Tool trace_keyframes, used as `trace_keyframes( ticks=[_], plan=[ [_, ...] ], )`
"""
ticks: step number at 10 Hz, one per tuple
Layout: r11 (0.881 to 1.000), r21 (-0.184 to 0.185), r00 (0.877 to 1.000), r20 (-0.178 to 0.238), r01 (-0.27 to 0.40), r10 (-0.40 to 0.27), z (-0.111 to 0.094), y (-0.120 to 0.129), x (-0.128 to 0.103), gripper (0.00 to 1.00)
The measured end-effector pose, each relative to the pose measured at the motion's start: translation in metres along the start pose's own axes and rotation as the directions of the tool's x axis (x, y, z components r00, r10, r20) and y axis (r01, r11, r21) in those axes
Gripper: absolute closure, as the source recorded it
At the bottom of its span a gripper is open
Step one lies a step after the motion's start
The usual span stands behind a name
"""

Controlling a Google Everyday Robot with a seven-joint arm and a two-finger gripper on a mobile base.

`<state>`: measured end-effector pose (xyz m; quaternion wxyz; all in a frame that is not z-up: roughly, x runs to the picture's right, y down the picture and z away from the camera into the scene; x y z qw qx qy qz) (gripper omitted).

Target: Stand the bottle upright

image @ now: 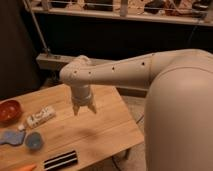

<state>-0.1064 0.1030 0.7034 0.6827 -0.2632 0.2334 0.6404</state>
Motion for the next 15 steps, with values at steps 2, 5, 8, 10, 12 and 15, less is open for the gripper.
trace_keyframes(
  ticks=[2,5,8,10,12,15],
  plan=[
    [1.000,0.000,1.000,0.000,0.000,0.000,0.000,0.000,0.000,0.35],
    [1.000,0.004,1.000,0.015,0.011,-0.011,-0.003,0.000,-0.004,0.35],
    [0.984,0.076,0.970,0.170,0.163,-0.174,-0.041,0.014,-0.044,0.35],
    [0.948,0.109,0.910,0.264,0.300,-0.319,-0.076,0.033,-0.069,0.35],
    [0.899,0.107,0.848,0.299,0.426,-0.437,-0.090,0.051,-0.080,0.35],
    [0.701,0.016,0.675,0.254,0.713,-0.692,-0.090,0.102,-0.066,0.35]
  ],
)
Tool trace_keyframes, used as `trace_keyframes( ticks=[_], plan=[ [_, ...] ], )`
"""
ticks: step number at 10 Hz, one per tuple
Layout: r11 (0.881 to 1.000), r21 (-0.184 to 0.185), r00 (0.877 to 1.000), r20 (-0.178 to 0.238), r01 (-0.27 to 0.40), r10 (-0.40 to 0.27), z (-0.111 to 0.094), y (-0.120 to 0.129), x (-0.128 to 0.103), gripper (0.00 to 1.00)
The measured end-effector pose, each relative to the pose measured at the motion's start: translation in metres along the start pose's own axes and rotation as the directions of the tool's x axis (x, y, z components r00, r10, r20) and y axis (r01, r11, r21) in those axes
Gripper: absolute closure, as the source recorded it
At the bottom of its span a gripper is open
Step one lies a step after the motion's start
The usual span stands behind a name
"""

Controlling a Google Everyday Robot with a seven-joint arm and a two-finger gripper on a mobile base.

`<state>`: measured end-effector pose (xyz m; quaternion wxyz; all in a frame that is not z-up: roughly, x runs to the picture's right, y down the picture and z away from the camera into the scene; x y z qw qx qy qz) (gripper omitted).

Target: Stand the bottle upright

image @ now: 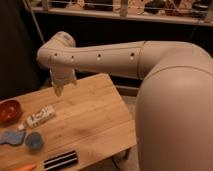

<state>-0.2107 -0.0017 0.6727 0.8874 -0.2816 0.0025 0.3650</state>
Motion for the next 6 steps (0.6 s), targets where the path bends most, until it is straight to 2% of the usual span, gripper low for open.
trace_keyframes(
  ticks=[1,2,3,4,5,6],
  plan=[
    [0.990,-0.077,0.992,-0.043,0.116,-0.120,0.008,0.017,0.000,0.35],
    [0.969,-0.131,0.972,-0.078,0.210,-0.221,0.018,0.029,0.000,0.35],
    [0.934,-0.182,0.939,-0.103,0.307,-0.328,0.029,0.040,-0.003,0.35],
    [0.894,-0.216,0.901,-0.104,0.392,-0.421,0.039,0.051,-0.010,0.35],
    [0.847,-0.243,0.855,-0.107,0.472,-0.507,0.052,0.059,-0.017,0.35],
    [0.814,-0.254,0.821,-0.109,0.522,-0.560,0.061,0.065,-0.024,0.35]
  ],
)
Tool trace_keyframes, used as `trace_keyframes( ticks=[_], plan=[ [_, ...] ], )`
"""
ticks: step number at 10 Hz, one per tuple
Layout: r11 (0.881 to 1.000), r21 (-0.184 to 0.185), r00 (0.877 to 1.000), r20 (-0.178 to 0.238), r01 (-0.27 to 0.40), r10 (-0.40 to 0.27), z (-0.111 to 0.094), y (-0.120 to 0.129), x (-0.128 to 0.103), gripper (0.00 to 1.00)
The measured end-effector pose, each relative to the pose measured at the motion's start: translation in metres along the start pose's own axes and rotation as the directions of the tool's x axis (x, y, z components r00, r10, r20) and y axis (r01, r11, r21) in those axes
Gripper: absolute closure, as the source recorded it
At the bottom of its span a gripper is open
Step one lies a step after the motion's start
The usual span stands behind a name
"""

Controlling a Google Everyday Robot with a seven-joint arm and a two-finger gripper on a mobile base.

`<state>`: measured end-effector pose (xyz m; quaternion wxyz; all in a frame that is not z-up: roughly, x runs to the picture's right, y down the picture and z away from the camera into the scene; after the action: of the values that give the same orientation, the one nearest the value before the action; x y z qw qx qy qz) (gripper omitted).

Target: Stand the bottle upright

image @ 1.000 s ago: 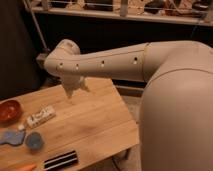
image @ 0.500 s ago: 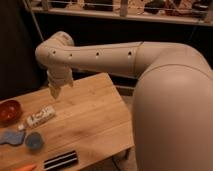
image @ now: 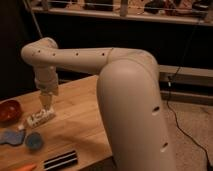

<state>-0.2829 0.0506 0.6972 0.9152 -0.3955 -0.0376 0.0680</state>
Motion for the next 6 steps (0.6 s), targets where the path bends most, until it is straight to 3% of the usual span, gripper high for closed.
trace_keyframes(
  ticks=[2,5,6],
  plan=[
    [0.992,-0.009,0.992,-0.018,0.125,-0.125,0.022,0.004,-0.034,0.35],
    [0.975,-0.022,0.975,-0.005,0.221,-0.221,0.044,0.014,-0.069,0.35],
    [0.975,-0.022,0.975,-0.001,0.223,-0.223,0.044,0.015,-0.071,0.35]
  ],
)
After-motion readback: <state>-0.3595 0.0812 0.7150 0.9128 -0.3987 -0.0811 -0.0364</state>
